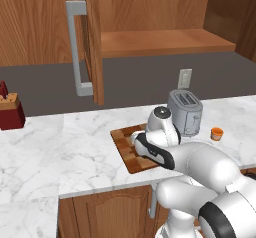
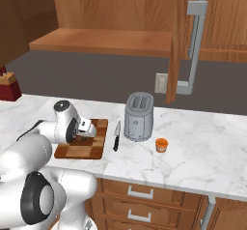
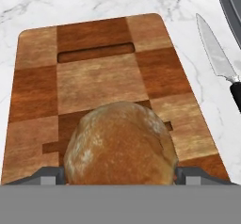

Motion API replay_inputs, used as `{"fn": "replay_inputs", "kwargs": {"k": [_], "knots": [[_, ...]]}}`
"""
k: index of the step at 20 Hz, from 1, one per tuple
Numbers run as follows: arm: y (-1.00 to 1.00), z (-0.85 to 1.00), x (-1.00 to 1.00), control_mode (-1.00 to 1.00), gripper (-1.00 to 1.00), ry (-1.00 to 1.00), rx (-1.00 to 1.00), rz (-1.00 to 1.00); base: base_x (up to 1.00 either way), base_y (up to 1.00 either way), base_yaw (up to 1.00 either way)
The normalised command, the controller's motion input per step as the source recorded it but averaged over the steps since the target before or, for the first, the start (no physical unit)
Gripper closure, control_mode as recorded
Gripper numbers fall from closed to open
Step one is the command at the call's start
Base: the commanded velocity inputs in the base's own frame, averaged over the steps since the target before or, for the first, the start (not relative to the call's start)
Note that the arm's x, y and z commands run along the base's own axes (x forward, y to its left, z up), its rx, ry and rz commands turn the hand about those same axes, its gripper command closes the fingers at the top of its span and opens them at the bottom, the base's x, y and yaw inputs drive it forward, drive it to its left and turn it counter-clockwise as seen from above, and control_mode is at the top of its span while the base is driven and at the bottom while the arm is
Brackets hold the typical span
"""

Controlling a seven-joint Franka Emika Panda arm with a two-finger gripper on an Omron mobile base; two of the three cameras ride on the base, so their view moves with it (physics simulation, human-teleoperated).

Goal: Pick the bread, place it on the cutting board, pick the jam, place it on the counter, and close the cabinet.

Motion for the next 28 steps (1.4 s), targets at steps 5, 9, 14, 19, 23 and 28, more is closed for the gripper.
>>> {"fn": "replay_inputs", "kwargs": {"k": [5, 9, 14, 19, 23, 28], "knots": [[0.00, 0.00, 0.00, -1.00, -1.00, 0.00, 0.00, 0.00, 0.00, 0.00, 0.00], [0.00, 0.00, 0.00, -1.00, -1.00, 0.00, 0.00, 0.00, 0.00, 0.00, 0.00], [0.00, 0.13, -0.03, -1.00, -1.00, -0.03, 0.00, 0.00, 0.00, 0.00, 0.00], [0.00, 0.37, -0.16, -1.00, -1.00, -0.13, 0.00, 0.00, 0.00, 0.00, 0.00], [0.00, 0.35, -0.29, -1.00, -1.00, -0.20, 0.00, 0.00, 0.00, 0.00, 0.00], [0.00, 0.39, -0.21, -1.00, -1.00, -0.20, 0.00, 0.00, 0.00, 0.00, 0.00]]}}
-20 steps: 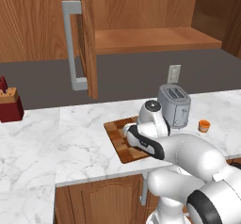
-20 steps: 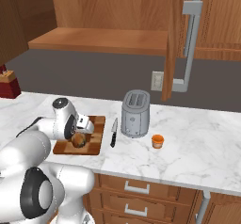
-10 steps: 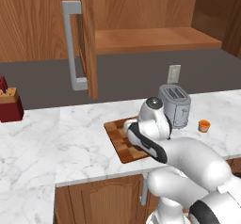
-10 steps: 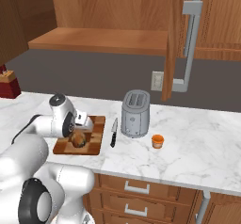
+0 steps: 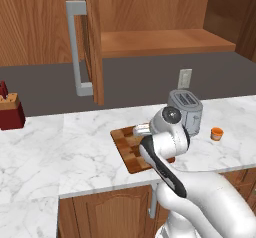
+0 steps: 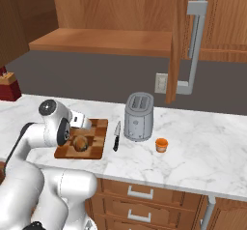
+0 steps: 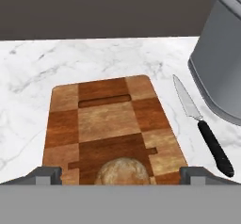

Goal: Pick the bread, place it on the cutting board, pick the jam, place it on the counter, and close the cabinet.

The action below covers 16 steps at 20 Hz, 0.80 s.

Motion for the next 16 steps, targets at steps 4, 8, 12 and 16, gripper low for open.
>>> {"fn": "replay_inputs", "kwargs": {"k": [4, 8, 12, 16], "knots": [[0.00, 0.42, -0.24, -1.00, -1.00, -0.20, 0.00, 0.00, 0.00, 0.00, 0.00], [0.00, 0.41, -0.27, -1.00, -1.00, -0.18, 0.00, 0.00, 0.00, 0.00, 0.00], [0.00, 0.43, -0.30, -1.00, -1.00, -0.20, 0.00, 0.00, 0.00, 0.00, 0.00], [0.00, 0.45, -0.32, -1.00, -1.00, -0.20, 0.00, 0.00, 0.00, 0.00, 0.00]]}}
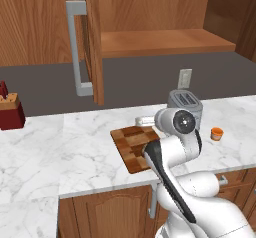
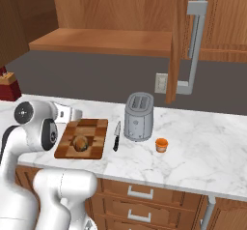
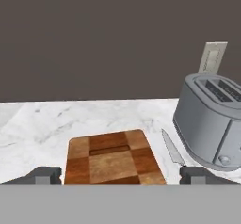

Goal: Pick the bread, place it on the cutting board, pick the jam, place it on the counter, and close the cabinet.

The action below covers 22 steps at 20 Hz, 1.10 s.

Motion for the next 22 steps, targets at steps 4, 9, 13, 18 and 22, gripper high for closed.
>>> {"fn": "replay_inputs", "kwargs": {"k": [4, 9, 13, 18, 22], "knots": [[0.00, 0.45, -0.32, -1.00, -1.00, -0.20, 0.00, 0.00, 0.00, 0.00, 0.00], [0.00, 0.41, -0.37, -1.00, -1.00, -0.16, 0.00, 0.00, 0.00, 0.00, 0.00], [0.00, 0.38, -0.37, -1.00, -1.00, -0.14, 0.00, 0.00, 0.00, 0.00, 0.00], [0.00, 0.29, -0.34, -1.00, -1.00, -0.08, 0.00, 0.00, 0.00, 0.00, 0.00], [0.00, 0.28, -0.44, -1.00, -1.00, -0.10, 0.00, 0.00, 0.00, 0.00, 0.00]]}}
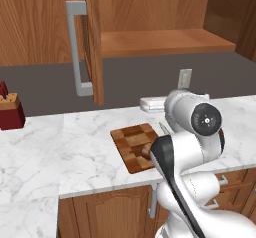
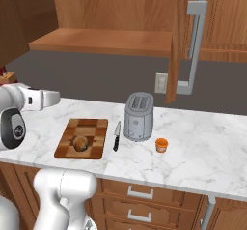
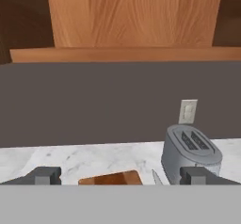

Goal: Pick the bread, place it on the cutting board, pick the jam, place it on the counter, and close the cabinet.

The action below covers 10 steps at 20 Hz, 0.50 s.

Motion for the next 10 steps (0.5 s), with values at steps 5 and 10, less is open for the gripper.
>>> {"fn": "replay_inputs", "kwargs": {"k": [5, 10], "knots": [[0.00, 0.29, -0.51, -1.00, -1.00, -0.11, 0.00, 0.00, 0.00, 0.00, 0.00], [0.00, 0.16, -0.48, -1.00, -1.00, -0.09, 0.00, 0.00, 0.00, 0.00, 0.00]]}}
